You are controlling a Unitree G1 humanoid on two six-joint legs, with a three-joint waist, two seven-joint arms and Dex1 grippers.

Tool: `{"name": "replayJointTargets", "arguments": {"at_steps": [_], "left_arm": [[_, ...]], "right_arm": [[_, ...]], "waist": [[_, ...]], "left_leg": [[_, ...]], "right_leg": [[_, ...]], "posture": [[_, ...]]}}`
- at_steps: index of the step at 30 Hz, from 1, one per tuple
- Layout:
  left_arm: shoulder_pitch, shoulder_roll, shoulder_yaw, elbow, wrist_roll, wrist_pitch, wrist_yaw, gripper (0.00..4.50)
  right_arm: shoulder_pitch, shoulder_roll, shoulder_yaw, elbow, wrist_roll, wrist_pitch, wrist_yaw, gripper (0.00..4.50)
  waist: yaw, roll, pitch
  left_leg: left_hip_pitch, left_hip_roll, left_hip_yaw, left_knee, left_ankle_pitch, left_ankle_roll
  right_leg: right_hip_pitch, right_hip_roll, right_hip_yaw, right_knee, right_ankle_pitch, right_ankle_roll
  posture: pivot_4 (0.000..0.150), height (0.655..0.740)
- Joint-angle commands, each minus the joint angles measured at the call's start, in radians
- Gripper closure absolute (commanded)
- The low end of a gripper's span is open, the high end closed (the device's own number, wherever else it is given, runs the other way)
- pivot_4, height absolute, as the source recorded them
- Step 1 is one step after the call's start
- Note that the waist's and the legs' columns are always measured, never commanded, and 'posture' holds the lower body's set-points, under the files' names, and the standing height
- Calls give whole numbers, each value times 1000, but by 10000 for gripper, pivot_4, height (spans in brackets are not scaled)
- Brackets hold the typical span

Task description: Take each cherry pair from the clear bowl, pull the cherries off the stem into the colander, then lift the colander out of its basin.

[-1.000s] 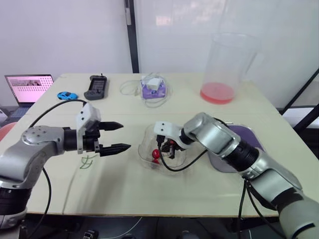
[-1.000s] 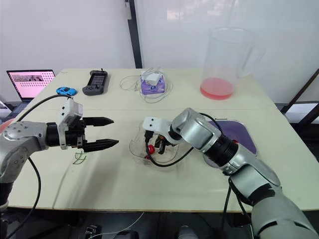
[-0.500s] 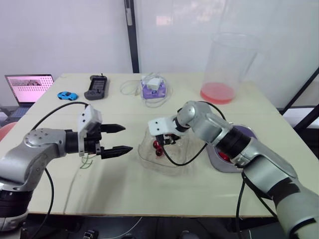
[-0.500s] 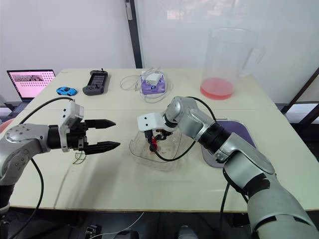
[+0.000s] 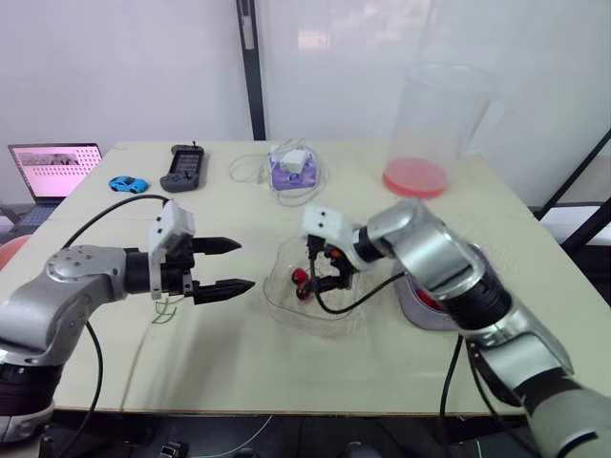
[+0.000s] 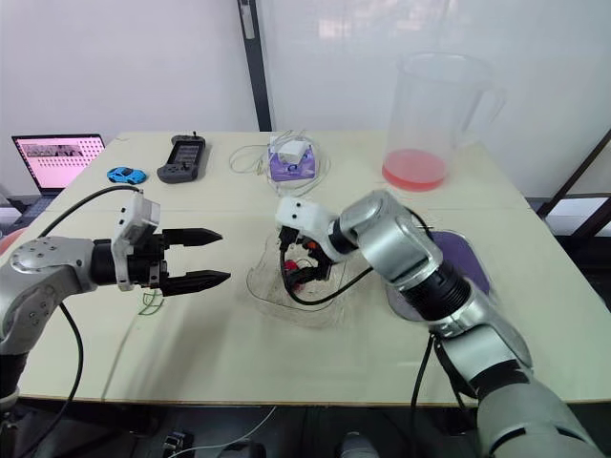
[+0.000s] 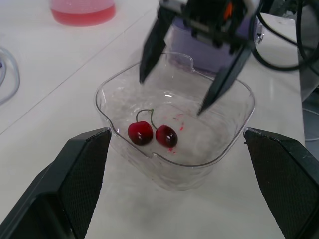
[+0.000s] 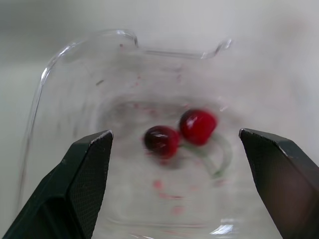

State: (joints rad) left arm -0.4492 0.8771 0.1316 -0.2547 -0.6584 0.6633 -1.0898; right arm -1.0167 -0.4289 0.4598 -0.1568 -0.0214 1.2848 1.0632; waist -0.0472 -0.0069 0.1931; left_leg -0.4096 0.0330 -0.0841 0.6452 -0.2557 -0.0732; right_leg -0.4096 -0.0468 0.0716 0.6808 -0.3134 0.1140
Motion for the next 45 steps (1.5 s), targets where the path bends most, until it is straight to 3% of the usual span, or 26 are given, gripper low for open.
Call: {"name": "replayJointTargets", "arguments": {"at_steps": [1, 9, 19, 22, 24, 33, 37, 41, 45], "left_arm": [[-23, 9, 18, 1, -1, -27, -17, 0], [-31, 8, 10, 18, 11, -39, -30, 0], [-29, 5, 7, 19, 30, -41, -28, 0], [-27, 4, 12, 15, 26, -31, -25, 0], [-27, 2, 14, 14, 20, -22, -21, 0], [-27, 1, 14, 14, 17, -12, -20, 0], [-32, -2, 9, 19, 21, -14, -20, 0], [-30, -4, 9, 17, 24, -15, -19, 0], [-30, -2, 17, 22, 21, -11, -19, 0]], "right_arm": [[5, 64, -59, -76, 31, 194, -125, 1572], [68, 107, 2, -42, 58, 158, -307, 1572], [73, 109, 47, 50, 84, 45, -386, 1572], [75, 129, 31, 60, 103, 44, -398, 10799], [73, 127, 34, 61, 109, 42, -406, 19568], [66, 107, 26, 50, 132, 38, -432, 19568], [66, 102, 35, 55, 137, 25, -439, 31680], [75, 107, 29, 35, 151, 38, -444, 31680], [60, 32, 45, -52, 176, 38, -408, 31680]], "waist": [[0, 0, 0], [0, 0, 0], [-4, 0, 0], [-6, 0, 0], [-9, 0, 0], [-15, 0, 0], [-21, 0, 0], [-23, 0, 0], [-20, 0, 0]], "left_leg": [[0, 0, 0, 0, 0, 0], [0, 0, 0, 0, 0, 0], [0, 0, 0, 0, 0, 0], [0, 0, 0, 0, 0, 0], [0, 0, 0, 0, 0, 0], [0, 0, 0, 0, 0, 0], [0, 0, 0, -1, 0, 0], [0, 0, -1, -1, 0, 0], [0, 0, -1, -1, 0, 0]], "right_leg": [[0, 0, 0, 0, 0, 0], [0, 0, 0, 0, 0, 0], [0, 0, 0, 0, 0, 0], [0, 0, 0, 0, 0, 0], [0, 0, 0, 0, 0, 0], [0, 0, 0, 0, 0, 0], [0, 0, 0, 0, 0, 0], [0, 0, 0, 0, 0, 0], [0, 0, 0, 0, 0, 0]], "posture": [[1500, 7332], [1500, 7332], [1500, 7332], [1500, 7332], [1500, 7332], [1500, 7332], [1500, 7332], [1500, 7332], [1500, 7332]]}}
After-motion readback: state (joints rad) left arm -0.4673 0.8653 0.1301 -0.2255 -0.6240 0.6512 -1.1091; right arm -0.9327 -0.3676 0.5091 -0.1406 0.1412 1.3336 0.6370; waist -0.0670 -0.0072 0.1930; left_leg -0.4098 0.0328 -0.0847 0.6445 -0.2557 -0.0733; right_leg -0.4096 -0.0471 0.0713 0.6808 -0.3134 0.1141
